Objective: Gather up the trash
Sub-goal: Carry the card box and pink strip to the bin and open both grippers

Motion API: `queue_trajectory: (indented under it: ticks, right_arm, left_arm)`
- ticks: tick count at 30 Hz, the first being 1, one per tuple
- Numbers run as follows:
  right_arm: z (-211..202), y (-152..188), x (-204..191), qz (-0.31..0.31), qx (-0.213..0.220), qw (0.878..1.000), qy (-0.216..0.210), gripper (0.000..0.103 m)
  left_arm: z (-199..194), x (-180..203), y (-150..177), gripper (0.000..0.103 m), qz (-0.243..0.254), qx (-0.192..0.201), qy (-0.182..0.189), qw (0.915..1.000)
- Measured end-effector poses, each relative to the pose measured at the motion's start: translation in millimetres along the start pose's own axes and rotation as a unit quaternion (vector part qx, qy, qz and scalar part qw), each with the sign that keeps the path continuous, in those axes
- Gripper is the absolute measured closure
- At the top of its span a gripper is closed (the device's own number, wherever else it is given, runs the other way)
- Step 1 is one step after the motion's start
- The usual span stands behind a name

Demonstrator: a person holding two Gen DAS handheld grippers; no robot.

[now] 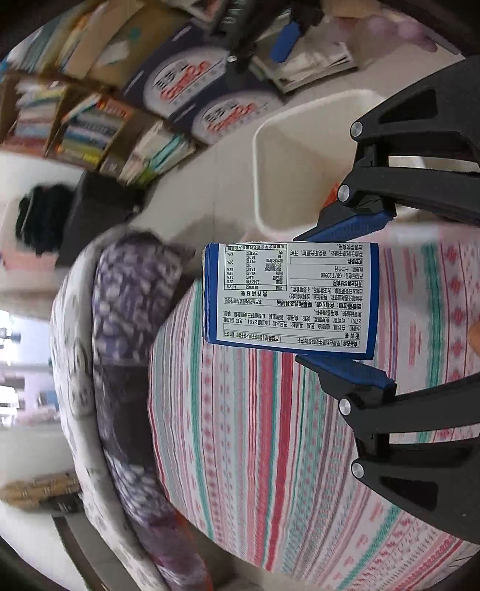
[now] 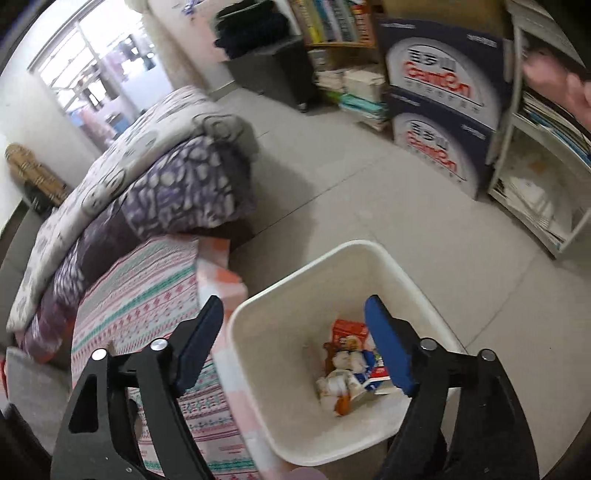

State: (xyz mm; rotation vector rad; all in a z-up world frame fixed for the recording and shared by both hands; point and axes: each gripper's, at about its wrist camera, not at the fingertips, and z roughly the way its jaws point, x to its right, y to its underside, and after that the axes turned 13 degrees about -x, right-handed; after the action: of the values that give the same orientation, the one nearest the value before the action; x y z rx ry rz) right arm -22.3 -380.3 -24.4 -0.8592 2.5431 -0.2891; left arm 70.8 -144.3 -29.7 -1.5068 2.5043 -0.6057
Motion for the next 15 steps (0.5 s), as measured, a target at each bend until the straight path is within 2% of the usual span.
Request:
queue_trajectory:
  ticks: [4, 7, 10, 12, 15]
  right_arm:
    - [-14, -7, 25, 0.03, 0.017, 0.999, -0.004, 0.021]
    - [-28, -10, 36, 0.047, 0.043, 0.998, -0.004, 0.017]
    - [-43, -9, 37, 0.04, 0.078, 0.996, 0.001, 0.012]
    - [-53, -6, 32, 0.023, 0.104, 0.994, 0.015, 0.01]
    - [-72, 5, 20, -0.015, 0.161, 0.985, 0.062, 0.007]
  left_arm:
    - [4, 36, 3, 0.047, 0.034, -0.003, 0.026, 0.9991]
    - [7, 60, -1, 0.046, 0.056, -0.006, 0.068, 0.9961]
    - [4, 74, -4, 0.026, 0.056, 0.0, 0.086, 0.9947]
    - [-1, 75, -1, 0.025, 0.048, -0.001, 0.09, 0.9947]
    - [-11, 68, 8, 0.025, 0.043, 0.006, 0.066, 0.9969]
